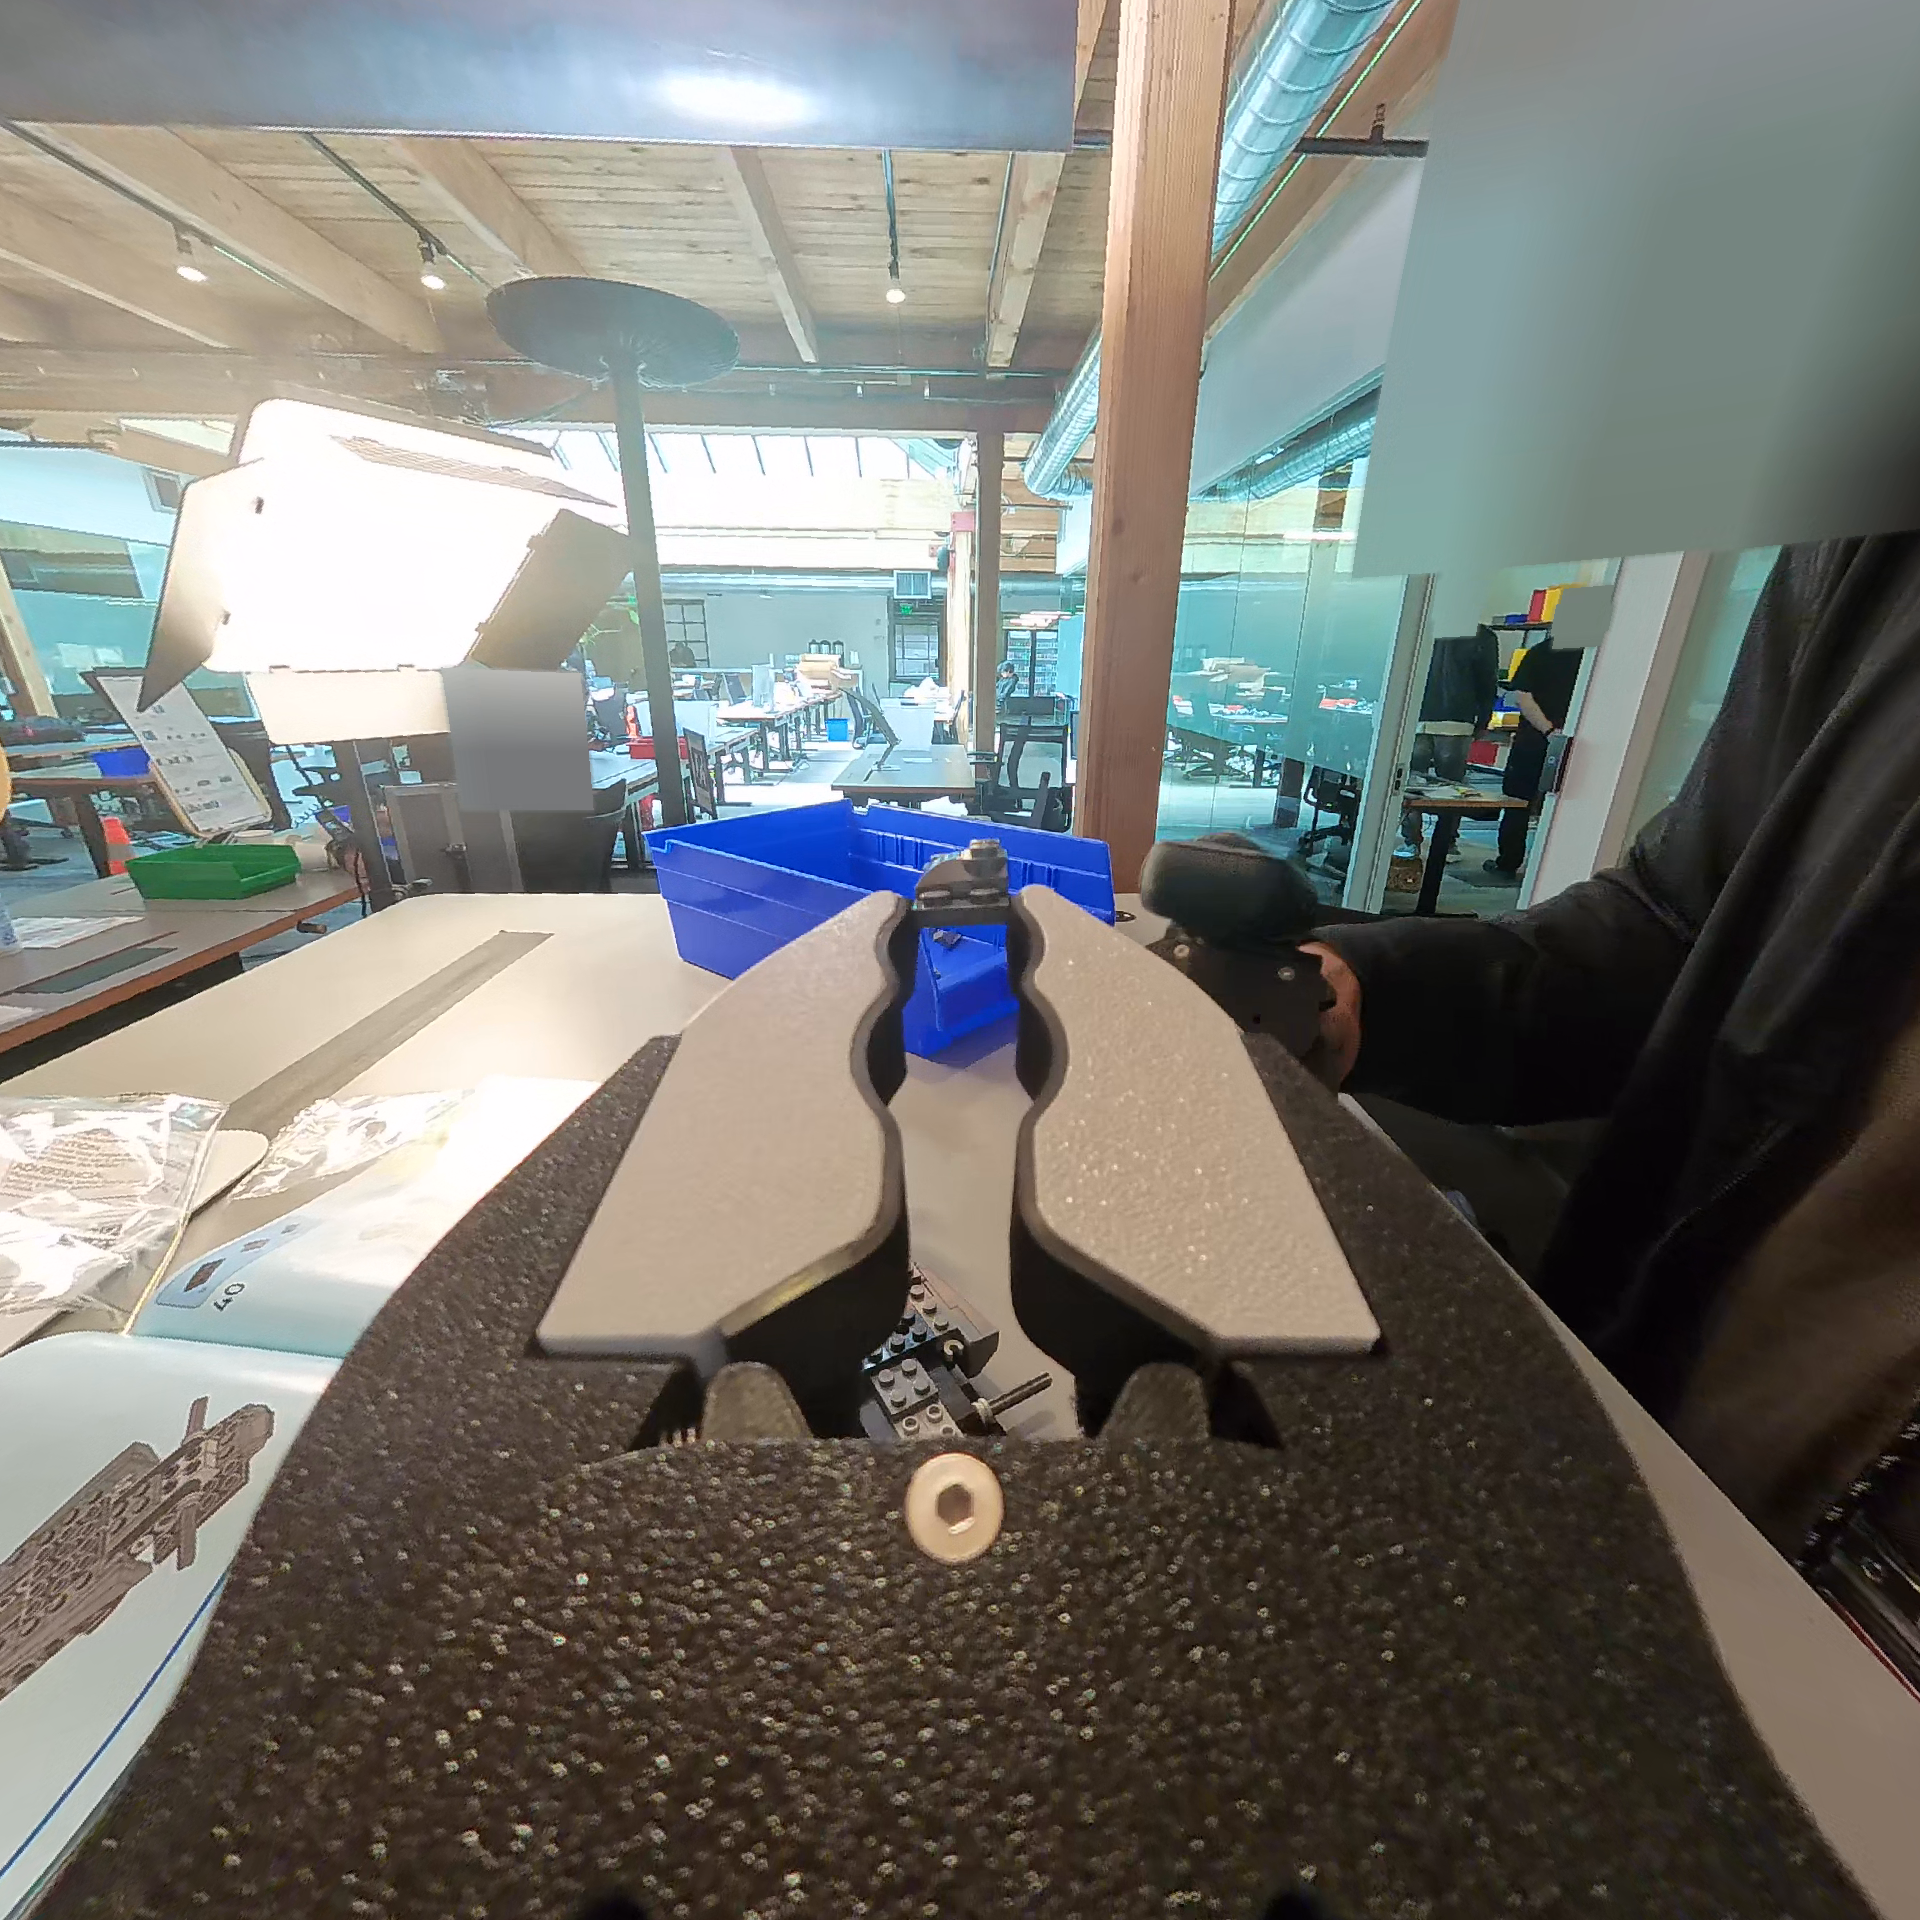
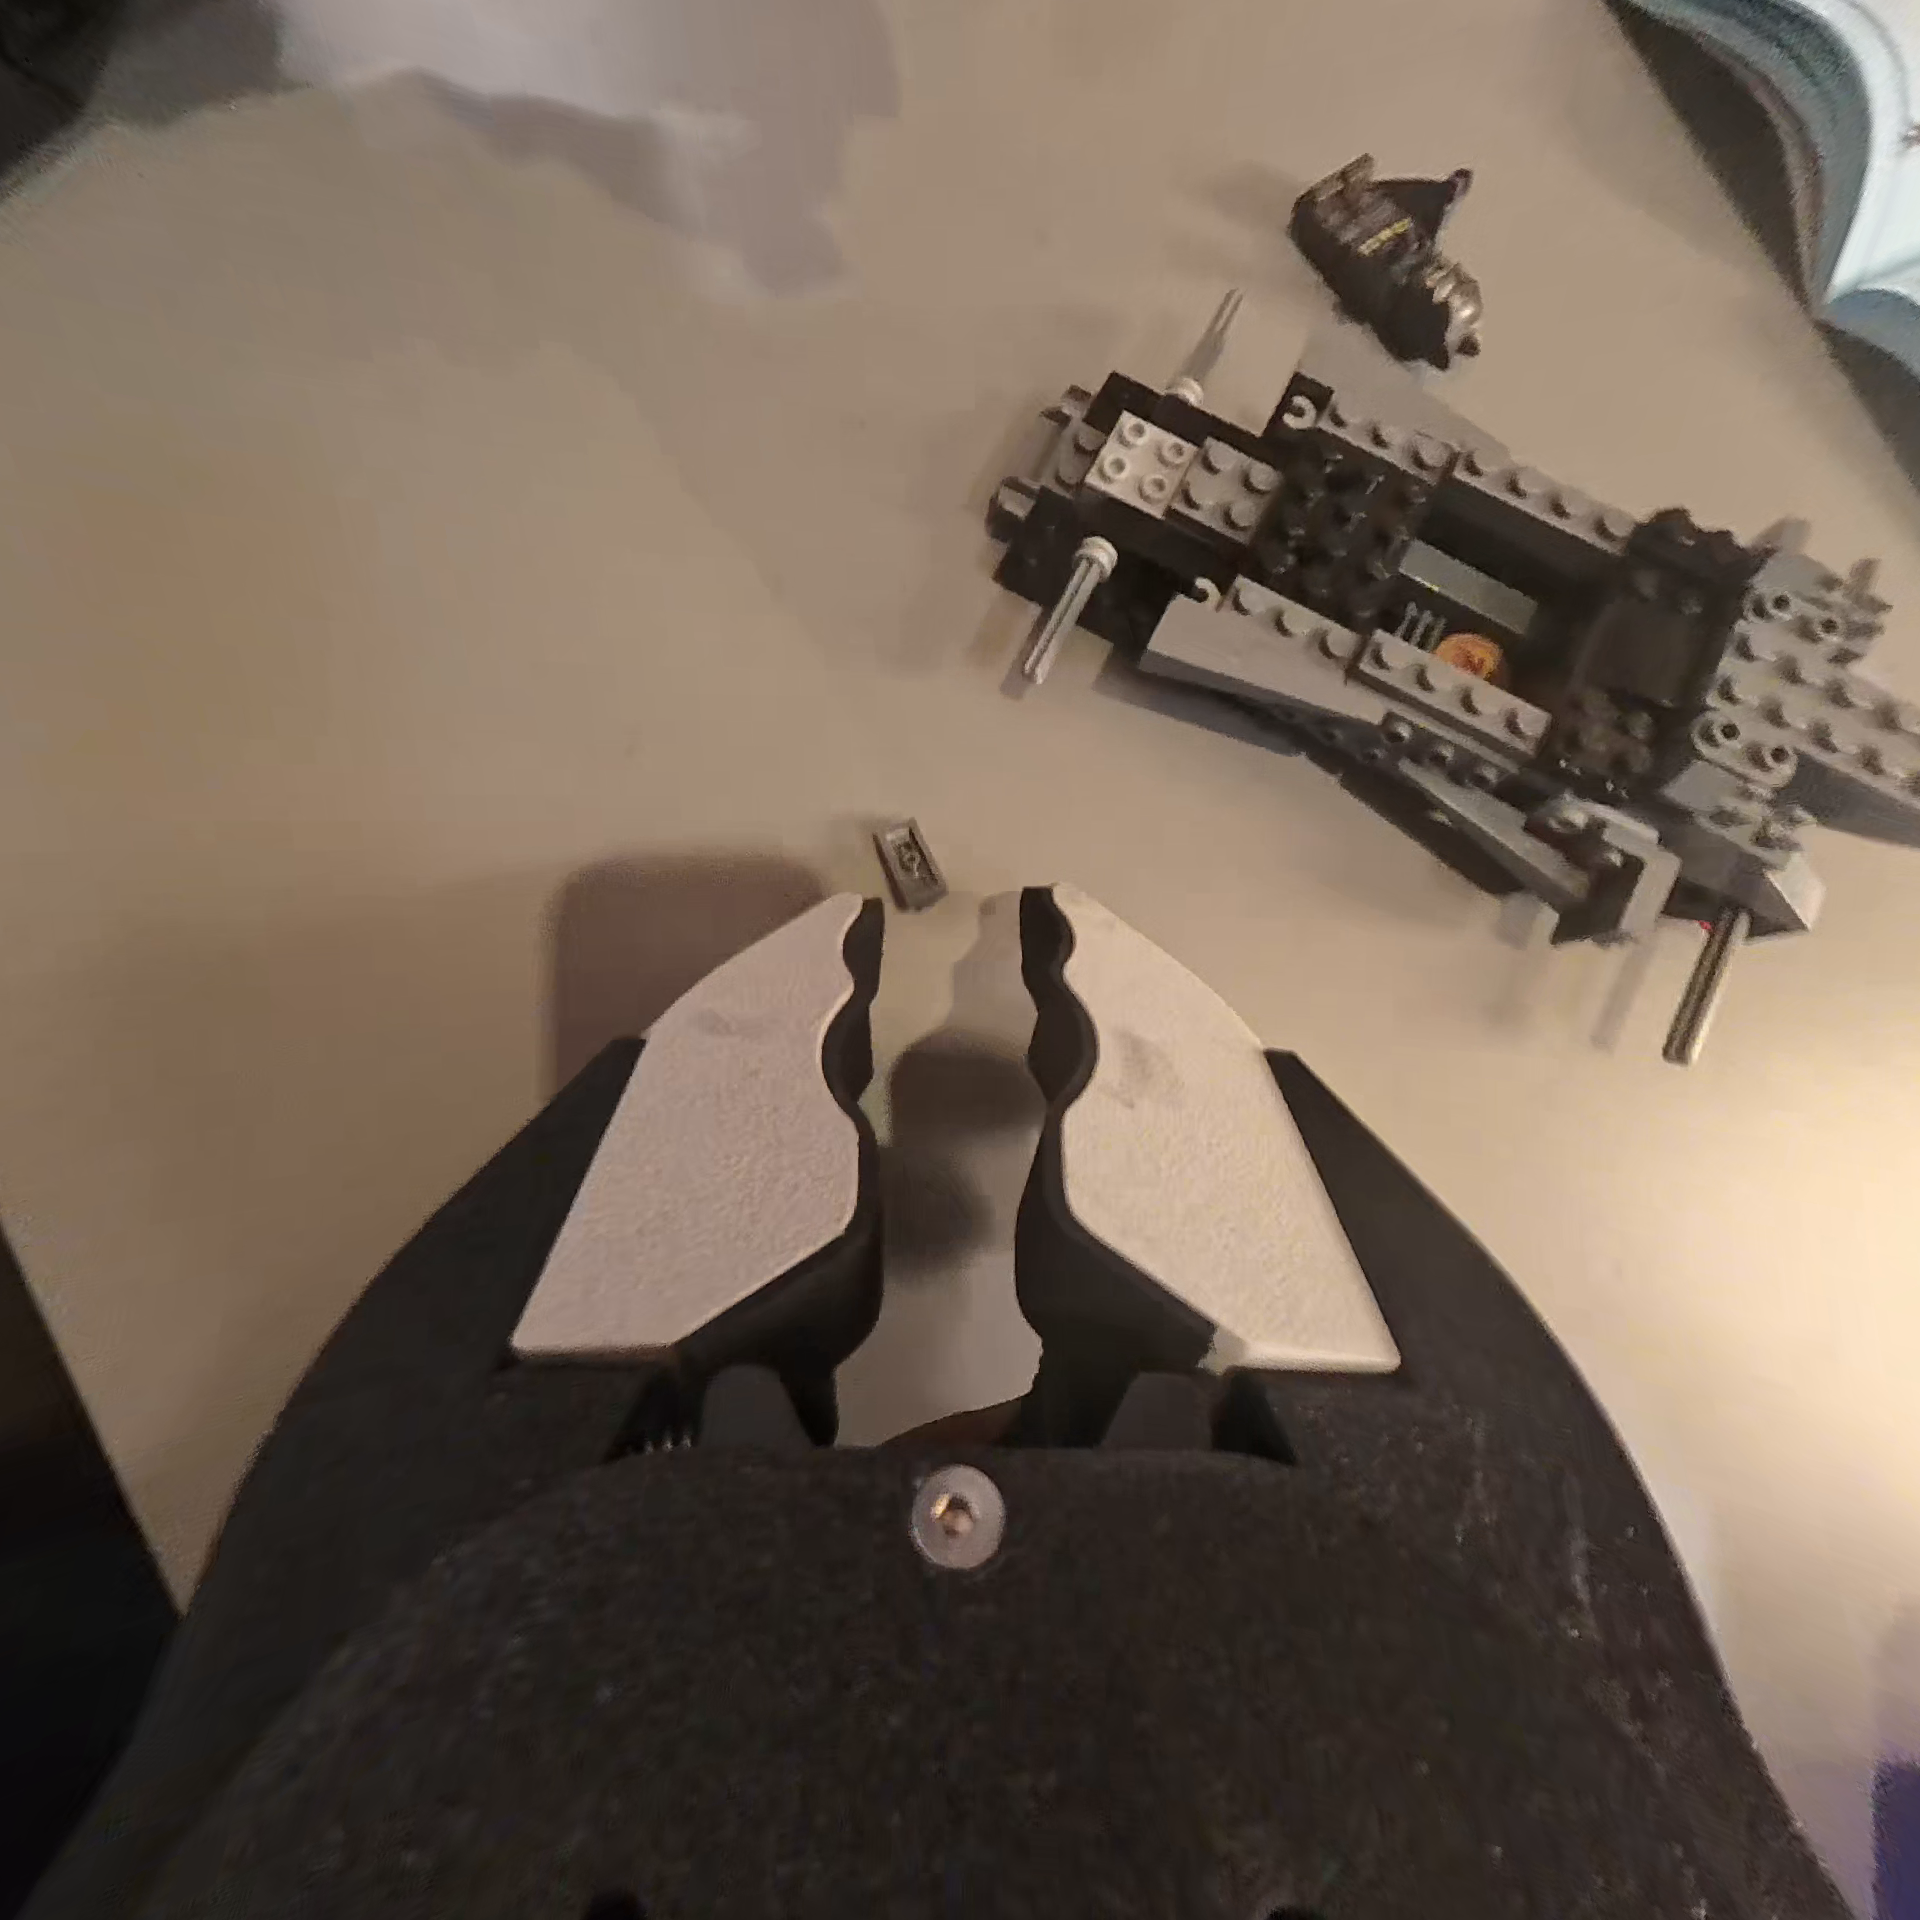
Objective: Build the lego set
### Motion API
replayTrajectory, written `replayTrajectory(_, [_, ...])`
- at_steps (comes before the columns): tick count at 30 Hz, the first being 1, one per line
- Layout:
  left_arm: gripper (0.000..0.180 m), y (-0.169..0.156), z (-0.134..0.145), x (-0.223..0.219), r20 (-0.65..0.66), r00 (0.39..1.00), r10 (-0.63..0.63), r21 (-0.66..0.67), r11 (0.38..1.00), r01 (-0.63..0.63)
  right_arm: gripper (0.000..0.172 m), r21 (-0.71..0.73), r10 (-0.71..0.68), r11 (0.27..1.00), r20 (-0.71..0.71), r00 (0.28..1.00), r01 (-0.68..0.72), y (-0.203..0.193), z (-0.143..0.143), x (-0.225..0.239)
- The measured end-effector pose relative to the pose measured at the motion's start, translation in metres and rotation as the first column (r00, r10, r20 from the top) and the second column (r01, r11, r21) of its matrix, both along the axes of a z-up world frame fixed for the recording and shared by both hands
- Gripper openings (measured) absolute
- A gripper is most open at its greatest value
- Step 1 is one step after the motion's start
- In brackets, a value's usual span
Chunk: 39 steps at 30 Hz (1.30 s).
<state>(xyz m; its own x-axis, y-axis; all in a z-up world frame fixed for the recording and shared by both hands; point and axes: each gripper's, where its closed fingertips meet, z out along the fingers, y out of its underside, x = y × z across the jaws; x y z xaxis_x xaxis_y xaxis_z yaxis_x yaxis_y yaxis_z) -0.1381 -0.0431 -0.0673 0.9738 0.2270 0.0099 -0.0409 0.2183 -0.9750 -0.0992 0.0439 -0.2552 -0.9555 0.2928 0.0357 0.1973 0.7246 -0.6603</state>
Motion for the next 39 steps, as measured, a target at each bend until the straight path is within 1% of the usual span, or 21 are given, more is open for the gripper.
replayTrajectory(1, [0.016,0.0,0.0,0.0,-0.001,1.0,0.0,0.0,1.0,0.0,0.025,0.006,0.016,1.0,0.009,1.0,-0.016,-0.003,-0.002,0.0])
replayTrajectory(3, [0.016,-0.001,0.001,0.0,-0.003,1.0,0.004,0.001,1.0,-0.004,0.014,0.014,0.051,0.999,0.036,0.998,-0.051,-0.007,-0.002,0.002])
replayTrajectory(4, [0.016,-0.002,0.002,0.0,-0.004,1.0,0.006,0.003,1.0,-0.006,0.009,0.025,0.062,0.998,0.022,0.998,-0.062,-0.007,0.0,0.002])
replayTrajectory(5, [0.016,-0.003,0.002,0.0,-0.005,1.0,0.009,0.006,1.0,-0.009,0.009,0.036,0.07,0.997,-0.013,0.997,-0.069,-0.005,0.004,0.0])
replayTrajectory(8, [0.016,-0.006,0.005,0.0,-0.01,1.0,0.015,0.012,1.0,-0.015,0.009,0.057,0.091,0.995,-0.132,0.987,-0.084,0.002,0.033,-0.003])
replayTrajectory(10, [0.016,-0.007,0.006,0.0,-0.011,1.0,0.016,0.015,1.0,-0.016,0.022,0.068,0.101,0.994,-0.233,0.967,-0.087,0.005,0.057,-0.004])
replayTrajectory(11, [0.016,-0.007,0.006,0.0,-0.011,1.0,0.017,0.015,1.0,-0.016,0.024,0.07,0.107,0.993,-0.273,0.956,-0.092,0.007,0.068,-0.004])
replayTrajectory(13, [0.016,-0.007,0.006,0.0,-0.011,1.0,0.017,0.014,1.0,-0.017,0.025,0.043,0.104,0.995,-0.319,0.942,-0.095,0.009,0.086,-0.002])
replayTrajectory(15, [0.016,-0.006,0.006,0.0,-0.011,1.0,0.015,0.013,1.0,-0.015,0.025,-0.004,0.07,0.997,-0.313,0.947,-0.075,0.014,0.093,-0.003])
replayTrajectory(17, [0.016,-0.005,0.005,0.0,-0.01,1.0,0.014,0.01,1.0,-0.014,0.024,-0.028,0.029,0.999,-0.265,0.964,-0.037,0.024,0.086,-0.005])
replayTrajectory(20, [0.016,-0.004,0.004,0.0,-0.009,1.0,0.011,0.008,1.0,-0.011,0.023,-0.009,0.01,1.0,-0.206,0.979,-0.012,0.033,0.062,-0.003])
replayTrajectory(23, [0.016,-0.004,0.003,0.0,-0.005,1.0,0.009,0.007,1.0,-0.009,0.022,0.038,0.004,0.999,-0.164,0.986,0.002,0.033,0.037,-0.004])
replayTrajectory(25, [0.016,-0.003,0.002,0.0,-0.003,1.0,0.009,0.004,1.0,-0.009,0.022,0.042,-0.019,0.999,-0.117,0.993,0.024,0.027,0.027,-0.007])
replayTrajectory(27, [0.016,-0.003,0.001,-0.001,-0.001,1.0,0.008,0.004,1.0,-0.008,0.022,0.044,-0.035,0.998,-0.089,0.995,0.039,0.021,0.02,-0.01])
replayTrajectory(30, [0.016,-0.002,0.0,-0.001,0.001,1.0,0.007,0.002,1.0,-0.007,0.024,0.066,-0.119,0.991,-0.021,0.993,0.12,0.015,0.012,-0.017])
replayTrajectory(33, [0.016,-0.002,0.0,-0.001,0.001,1.0,0.006,-0.001,1.0,-0.006,0.022,0.081,-0.164,0.983,0.018,0.986,0.163,0.006,0.008,-0.018])
replayTrajectory(35, [0.016,-0.002,0.0,-0.001,0.0,1.0,0.007,0.001,1.0,-0.007,0.016,0.116,-0.187,0.976,0.022,0.982,0.183,0.005,0.002,-0.019])
replayTrajectory(37, [0.016,-0.003,0.001,-0.001,-0.001,1.0,0.009,0.002,1.0,-0.009,0.011,0.151,-0.2,0.968,-0.003,0.98,0.199,0.005,-0.002,-0.021])
replayTrajectory(39, [0.016,-0.003,0.002,-0.001,-0.003,1.0,0.01,0.004,1.0,-0.01,0.007,0.155,-0.203,0.966,-0.023,0.979,0.204,0.004,-0.002,-0.02])
